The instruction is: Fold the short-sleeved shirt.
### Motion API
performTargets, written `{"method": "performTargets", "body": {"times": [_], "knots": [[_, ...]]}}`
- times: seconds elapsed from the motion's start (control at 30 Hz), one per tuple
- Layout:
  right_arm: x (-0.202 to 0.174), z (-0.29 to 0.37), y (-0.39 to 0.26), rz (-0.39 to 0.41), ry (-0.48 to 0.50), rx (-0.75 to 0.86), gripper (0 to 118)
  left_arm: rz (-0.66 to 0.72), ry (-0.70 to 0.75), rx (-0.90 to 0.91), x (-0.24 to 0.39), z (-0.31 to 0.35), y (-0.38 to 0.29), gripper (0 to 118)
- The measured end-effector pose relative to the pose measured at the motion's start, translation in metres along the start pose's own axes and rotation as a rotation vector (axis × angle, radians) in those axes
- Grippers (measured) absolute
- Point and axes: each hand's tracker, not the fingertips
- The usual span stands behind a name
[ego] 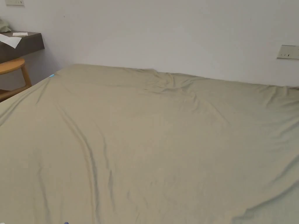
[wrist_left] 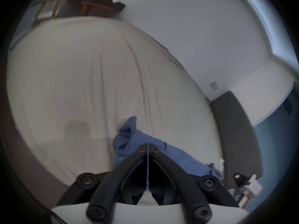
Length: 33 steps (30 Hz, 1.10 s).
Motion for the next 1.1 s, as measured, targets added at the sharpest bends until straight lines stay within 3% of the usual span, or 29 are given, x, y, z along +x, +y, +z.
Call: {"method": "performTargets", "body": {"times": [0.03, 0.07, 0.13, 0.17, 0.3, 0.33, 0.37, 0.43, 0.5, 0.53, 0.6, 0.63, 0.87, 1.1], "knots": [[-0.001, 0.0, -0.001, -0.002, -0.004, -0.005, 1, 0.037, -0.044, -0.032, -0.009, -0.006, 0.003, 18], [-0.001, 0.0, -0.001, -0.003, -0.006, -0.013, 1, 0.068, -0.082, -0.055, -0.018, -0.012, 0.005, 54], [-0.004, 0.001, -0.001, 0.008, -0.019, -0.022, 1, 0.1, -0.109, -0.098, -0.033, -0.025, 0.01, 104], [-0.006, 0.001, -0.001, 0.015, -0.033, -0.029, 1, 0.098, -0.12, -0.121, -0.039, -0.033, 0.011, 113], [-0.011, 0.008, -0.002, 0.012, -0.034, -0.016, 1, 0.058, -0.049, -0.171, -0.053, -0.057, 0.007, 109], [-0.012, 0.009, -0.002, -0.001, -0.024, -0.009, 1, 0.009, -0.123, -0.104, -0.056, -0.054, 0.01, 102], [-0.012, 0.01, -0.002, -0.021, -0.006, -0.005, 1, 0.012, -0.181, -0.097, -0.054, -0.056, 0.012, 85], [-0.013, 0.009, -0.001, -0.052, 0.013, -0.003, 1, 0.139, -0.247, -0.245, -0.054, -0.077, 0.005, 82], [-0.014, 0.006, 0.0, -0.068, 0.027, -0.003, 1, 0.122, -0.198, -0.287, -0.039, -0.094, -0.016, 72], [-0.016, 0.004, 0.0, -0.067, 0.029, -0.004, 1, 0.072, -0.23, -0.214, -0.035, -0.092, -0.023, 65], [-0.019, 0.002, 0.0, -0.057, 0.029, -0.009, 1, 0.091, -0.229, -0.214, -0.027, -0.096, -0.029, 26], [-0.021, 0.0, 0.0, -0.051, 0.031, -0.015, 1, 0.172, -0.191, -0.244, -0.027, -0.1, -0.034, 12], [-0.019, -0.002, 0.004, -0.053, 0.026, -0.019, 2, 0.304, -0.249, -0.125, -0.029, -0.048, -0.011, 10], [-0.02, -0.007, 0.002, -0.06, 0.033, -0.022, 2, 0.288, 0.013, 0.073, -0.044, 0.017, 0.042, 9]]}}
